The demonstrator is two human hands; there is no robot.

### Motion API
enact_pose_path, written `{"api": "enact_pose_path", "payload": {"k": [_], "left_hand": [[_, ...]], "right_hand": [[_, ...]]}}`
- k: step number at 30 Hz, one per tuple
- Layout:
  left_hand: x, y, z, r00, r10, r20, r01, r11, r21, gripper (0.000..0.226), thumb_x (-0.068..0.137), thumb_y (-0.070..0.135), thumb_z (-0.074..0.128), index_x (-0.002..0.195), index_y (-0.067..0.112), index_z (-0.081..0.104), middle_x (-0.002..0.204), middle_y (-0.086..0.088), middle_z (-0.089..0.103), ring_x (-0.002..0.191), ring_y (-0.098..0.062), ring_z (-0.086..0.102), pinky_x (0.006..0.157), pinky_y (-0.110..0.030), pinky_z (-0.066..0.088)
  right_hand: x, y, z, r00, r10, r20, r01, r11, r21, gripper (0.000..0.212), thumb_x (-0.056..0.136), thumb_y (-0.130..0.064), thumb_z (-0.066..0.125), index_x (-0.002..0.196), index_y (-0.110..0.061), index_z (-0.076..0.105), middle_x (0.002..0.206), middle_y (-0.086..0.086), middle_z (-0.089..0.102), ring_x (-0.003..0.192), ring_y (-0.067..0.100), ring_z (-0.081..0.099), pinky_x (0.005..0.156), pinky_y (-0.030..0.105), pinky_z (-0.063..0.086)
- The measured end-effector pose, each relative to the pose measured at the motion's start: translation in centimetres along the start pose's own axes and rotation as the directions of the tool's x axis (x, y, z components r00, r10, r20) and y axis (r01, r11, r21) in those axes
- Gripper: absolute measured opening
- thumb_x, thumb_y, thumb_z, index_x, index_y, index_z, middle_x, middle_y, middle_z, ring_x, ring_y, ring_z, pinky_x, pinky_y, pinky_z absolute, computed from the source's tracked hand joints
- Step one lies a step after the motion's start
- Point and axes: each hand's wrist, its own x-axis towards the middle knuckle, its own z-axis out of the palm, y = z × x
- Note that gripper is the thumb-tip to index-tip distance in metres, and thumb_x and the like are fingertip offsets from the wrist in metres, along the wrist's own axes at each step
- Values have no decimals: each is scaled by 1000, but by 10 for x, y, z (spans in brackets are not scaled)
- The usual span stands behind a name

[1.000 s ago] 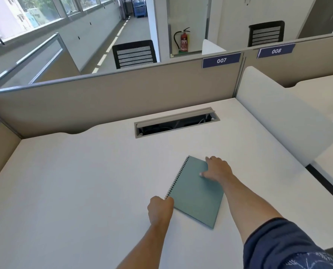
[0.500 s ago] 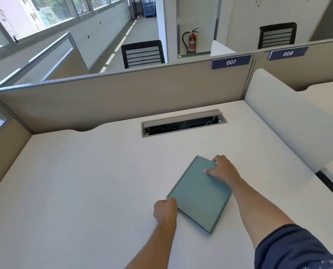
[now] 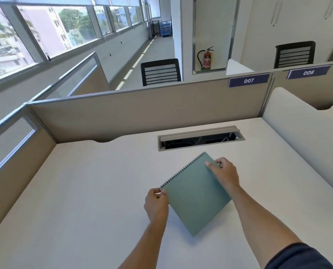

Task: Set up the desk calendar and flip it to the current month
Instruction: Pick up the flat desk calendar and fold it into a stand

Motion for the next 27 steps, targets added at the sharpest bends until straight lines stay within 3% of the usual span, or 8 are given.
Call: {"api": "enact_pose_path", "payload": {"k": [3, 8, 12, 17, 20, 24, 27], "left_hand": [[27, 19, -15, 995, 80, -56, -79, 996, 35, 9, 91, 29, 60, 94, 22, 64, 81, 2, 71, 75, -17, 70, 57, -24, 42], [72, 53, -45, 973, 178, -150, -164, 981, 99, 2, 93, 26, 60, 93, 28, 62, 75, 13, 65, 70, 0, 59, 55, -18, 37], [106, 76, -67, 954, 231, -193, -206, 969, 139, 8, 94, 23, 58, 97, 27, 65, 80, 6, 70, 74, -1, 60, 56, -19, 38], [145, 96, -91, 924, 297, -239, -257, 948, 186, 13, 93, 18, 56, 95, 27, 65, 79, 13, 65, 73, 3, 56, 55, -16, 36], [169, 102, -105, 915, 306, -264, -264, 947, 183, 13, 94, 16, 56, 95, 25, 65, 84, 7, 67, 74, -2, 58, 57, -17, 38], [196, 106, -118, 905, 321, -281, -281, 944, 172, 14, 94, 14, 55, 93, 25, 64, 83, 7, 66, 76, -8, 61, 58, -18, 39], [213, 105, -124, 899, 327, -290, -276, 939, 205, 14, 94, 15, 54, 93, 24, 63, 82, 7, 64, 77, -18, 61, 60, -25, 40]], "right_hand": [[3, -22, 22, 999, -41, 7, 41, 997, 62, 40, 80, -66, 65, 86, -27, 62, 86, -11, 72, 77, 13, 69, 66, 33, 51], [10, -60, 62, 992, -104, 67, 87, 971, 224, 26, 88, -52, 68, 89, -27, 62, 90, -8, 73, 81, 15, 70, 66, 32, 50], [18, -90, 95, 986, -132, 107, 84, 926, 368, 15, 93, -36, 69, 91, -23, 61, 91, -5, 72, 82, 16, 69, 63, 26, 46], [34, -126, 134, 973, -160, 166, 61, 873, 483, 22, 94, -26, 69, 97, -7, 59, 93, 9, 66, 82, 22, 61, 75, 36, 48], [43, -144, 153, 955, -198, 223, 59, 859, 509, 22, 93, -28, 71, 97, -9, 61, 91, 12, 66, 82, 21, 60, 77, 37, 48], [54, -158, 176, 933, -224, 283, 46, 852, 521, 42, 88, -39, 73, 94, -2, 55, 83, 0, 58, 77, 16, 54, 74, 37, 42], [63, -166, 193, 925, -224, 307, 45, 867, 496, 40, 84, -44, 76, 77, -18, 46, 65, -16, 45, 61, 7, 41, 66, 33, 33]]}}
